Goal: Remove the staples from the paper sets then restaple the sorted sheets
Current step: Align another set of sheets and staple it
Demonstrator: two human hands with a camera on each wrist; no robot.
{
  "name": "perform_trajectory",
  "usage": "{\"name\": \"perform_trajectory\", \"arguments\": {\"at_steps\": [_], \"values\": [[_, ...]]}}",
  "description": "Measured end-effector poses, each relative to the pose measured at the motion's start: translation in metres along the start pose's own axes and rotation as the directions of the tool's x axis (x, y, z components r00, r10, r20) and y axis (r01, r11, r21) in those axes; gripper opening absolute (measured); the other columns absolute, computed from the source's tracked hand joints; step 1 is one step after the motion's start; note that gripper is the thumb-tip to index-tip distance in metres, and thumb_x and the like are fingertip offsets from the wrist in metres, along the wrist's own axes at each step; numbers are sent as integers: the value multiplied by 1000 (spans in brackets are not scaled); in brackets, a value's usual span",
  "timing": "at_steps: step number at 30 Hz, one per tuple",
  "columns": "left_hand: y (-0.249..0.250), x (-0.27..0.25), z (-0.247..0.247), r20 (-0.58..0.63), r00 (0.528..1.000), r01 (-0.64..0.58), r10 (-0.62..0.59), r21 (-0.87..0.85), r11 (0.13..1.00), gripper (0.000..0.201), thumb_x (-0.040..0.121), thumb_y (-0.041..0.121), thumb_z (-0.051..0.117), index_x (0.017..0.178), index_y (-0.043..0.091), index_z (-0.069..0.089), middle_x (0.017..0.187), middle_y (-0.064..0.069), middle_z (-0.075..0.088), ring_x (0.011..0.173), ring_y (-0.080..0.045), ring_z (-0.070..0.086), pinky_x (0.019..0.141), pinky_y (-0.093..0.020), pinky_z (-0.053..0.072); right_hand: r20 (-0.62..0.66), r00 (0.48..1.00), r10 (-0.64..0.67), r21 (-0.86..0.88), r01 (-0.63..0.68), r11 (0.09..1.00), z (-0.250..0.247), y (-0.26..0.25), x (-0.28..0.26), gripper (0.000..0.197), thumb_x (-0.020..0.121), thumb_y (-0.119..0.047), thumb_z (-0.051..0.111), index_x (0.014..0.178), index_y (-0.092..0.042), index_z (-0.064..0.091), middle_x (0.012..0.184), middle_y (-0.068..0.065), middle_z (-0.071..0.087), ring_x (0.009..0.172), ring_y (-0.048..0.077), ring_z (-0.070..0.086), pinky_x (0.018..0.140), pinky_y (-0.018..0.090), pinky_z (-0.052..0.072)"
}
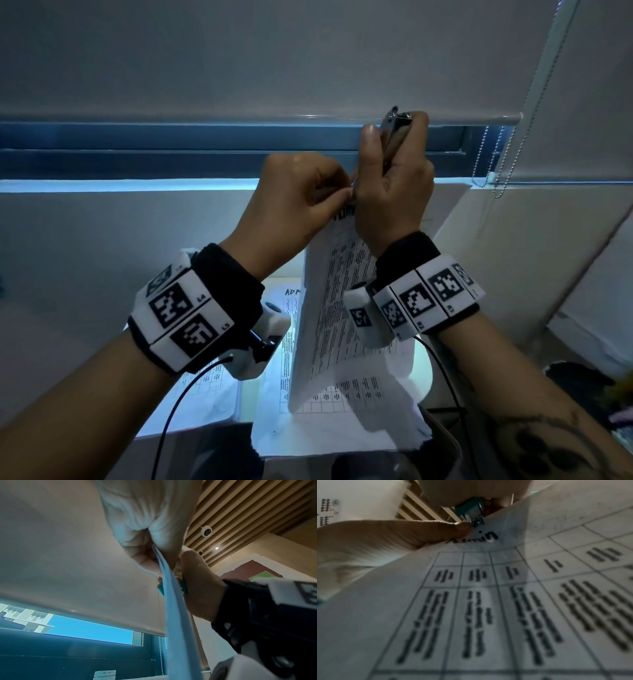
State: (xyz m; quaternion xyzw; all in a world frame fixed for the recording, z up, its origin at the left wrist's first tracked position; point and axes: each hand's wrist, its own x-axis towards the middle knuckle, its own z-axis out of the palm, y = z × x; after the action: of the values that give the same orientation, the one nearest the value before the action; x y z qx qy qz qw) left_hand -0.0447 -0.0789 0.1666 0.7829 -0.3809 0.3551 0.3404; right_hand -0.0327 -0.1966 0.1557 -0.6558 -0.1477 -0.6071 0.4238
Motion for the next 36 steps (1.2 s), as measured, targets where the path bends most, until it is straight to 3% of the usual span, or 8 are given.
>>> {"name": "perform_trajectory", "arguments": {"at_steps": [5,11,14,23,26,28,32,36], "values": [[2,1,-3,-7,1000,-15,15,-18,1000,13,81,16,65,83,6,71,77,2,67,71,-6,62,67,-26,51,6,999,-42,87,42,995,1,3,0,15,90,-29,41,87,-14,37,54,-17,34,47,-6,37,48,20,33],[2,1,-3,-20,1000,1,-2,-56,998,10,81,12,65,85,5,72,76,6,64,67,0,59,66,-5,44,33,999,-14,147,9,989,3,2,1,16,90,-28,44,79,-21,36,52,-15,32,44,-2,37,48,16,30],[2,1,-2,-39,999,27,-32,-127,992,9,81,9,66,84,5,72,76,6,66,71,6,60,68,-4,44,40,999,29,174,-36,984,5,1,6,28,91,-22,50,73,-31,30,51,-15,31,44,-2,35,48,14,28],[-1,1,5,-43,995,81,-89,-154,985,11,81,20,65,83,11,70,72,19,61,69,13,58,65,-2,40,28,993,115,257,-118,959,4,2,7,37,90,-11,53,65,-31,34,52,-16,34,45,-4,37,51,8,28],[0,6,2,-70,994,68,-79,-154,986,11,81,24,68,79,13,70,70,21,60,63,13,55,62,-3,37,19,986,166,298,-165,940,-4,-9,16,29,91,-16,54,68,-28,39,52,-15,42,47,-4,42,53,13,36],[-2,8,1,-73,993,81,-93,-156,984,13,80,28,67,77,15,69,69,21,60,61,12,54,59,-5,38,-77,976,205,348,-166,922,-21,-10,29,19,90,-23,52,73,-24,44,57,-8,53,51,8,51,54,25,44],[-8,5,0,-58,991,109,-119,-154,982,14,82,28,66,78,14,69,70,21,61,65,9,56,60,-6,41,-376,863,338,413,-170,895,-85,27,37,39,78,-35,62,85,-1,44,62,8,51,45,12,53,48,26,43],[-11,2,1,-43,989,134,-143,-170,976,11,84,25,65,78,16,65,71,19,60,66,9,55,62,-6,40,-289,791,539,322,-450,833,-122,61,-26,35,76,-25,75,81,-19,41,71,3,46,40,6,48,39,20,41]]}}
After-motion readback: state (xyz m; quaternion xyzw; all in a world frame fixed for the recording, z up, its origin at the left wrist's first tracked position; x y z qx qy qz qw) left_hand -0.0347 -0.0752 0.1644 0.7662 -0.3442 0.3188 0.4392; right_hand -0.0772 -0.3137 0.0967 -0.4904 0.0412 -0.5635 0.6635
